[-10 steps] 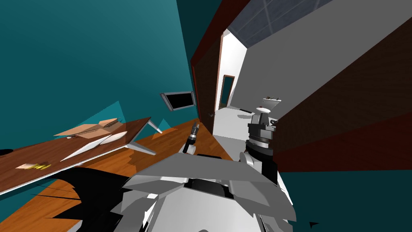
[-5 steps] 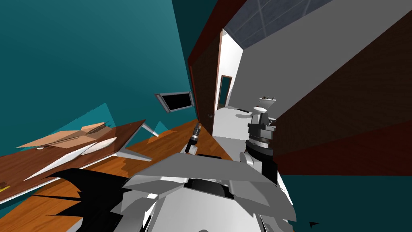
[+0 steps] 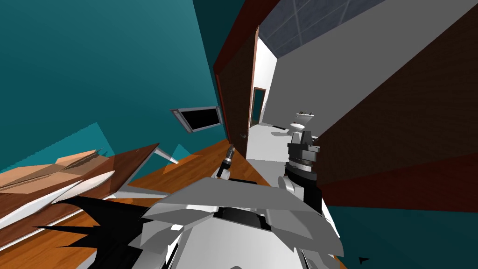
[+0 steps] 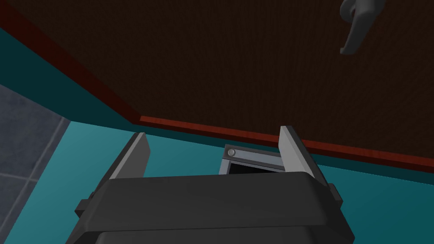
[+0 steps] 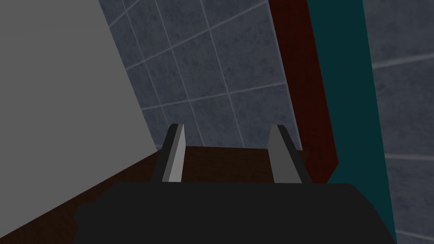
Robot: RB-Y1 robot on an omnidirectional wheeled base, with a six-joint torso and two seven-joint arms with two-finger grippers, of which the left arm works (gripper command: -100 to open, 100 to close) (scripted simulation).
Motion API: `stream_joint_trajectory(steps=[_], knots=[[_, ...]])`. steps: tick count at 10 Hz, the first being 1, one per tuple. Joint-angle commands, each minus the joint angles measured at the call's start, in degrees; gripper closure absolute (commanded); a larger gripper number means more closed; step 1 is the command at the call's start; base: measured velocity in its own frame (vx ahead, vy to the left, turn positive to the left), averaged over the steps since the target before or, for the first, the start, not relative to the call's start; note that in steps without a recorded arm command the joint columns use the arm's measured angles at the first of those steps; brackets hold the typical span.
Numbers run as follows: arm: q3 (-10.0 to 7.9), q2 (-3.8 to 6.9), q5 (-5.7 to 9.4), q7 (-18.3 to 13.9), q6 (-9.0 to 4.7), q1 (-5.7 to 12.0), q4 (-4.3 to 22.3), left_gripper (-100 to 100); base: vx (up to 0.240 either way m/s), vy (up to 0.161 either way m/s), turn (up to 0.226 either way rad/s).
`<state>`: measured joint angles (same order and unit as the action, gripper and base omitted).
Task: Push the door open
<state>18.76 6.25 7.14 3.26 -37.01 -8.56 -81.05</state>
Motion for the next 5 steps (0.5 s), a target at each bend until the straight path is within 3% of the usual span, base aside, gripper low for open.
stream_joint_trajectory(steps=[1, 5], knots=[[0.75, -0.18, 0.28, 0.2, -0.41, 0.84, 2.1, -100, 0.108, 0.072, -0.081], [2.75, -0.37, 1.15, 0.4, -1.37, 2.97, 7.4, -100, 0.089, 0.071, -0.102]])
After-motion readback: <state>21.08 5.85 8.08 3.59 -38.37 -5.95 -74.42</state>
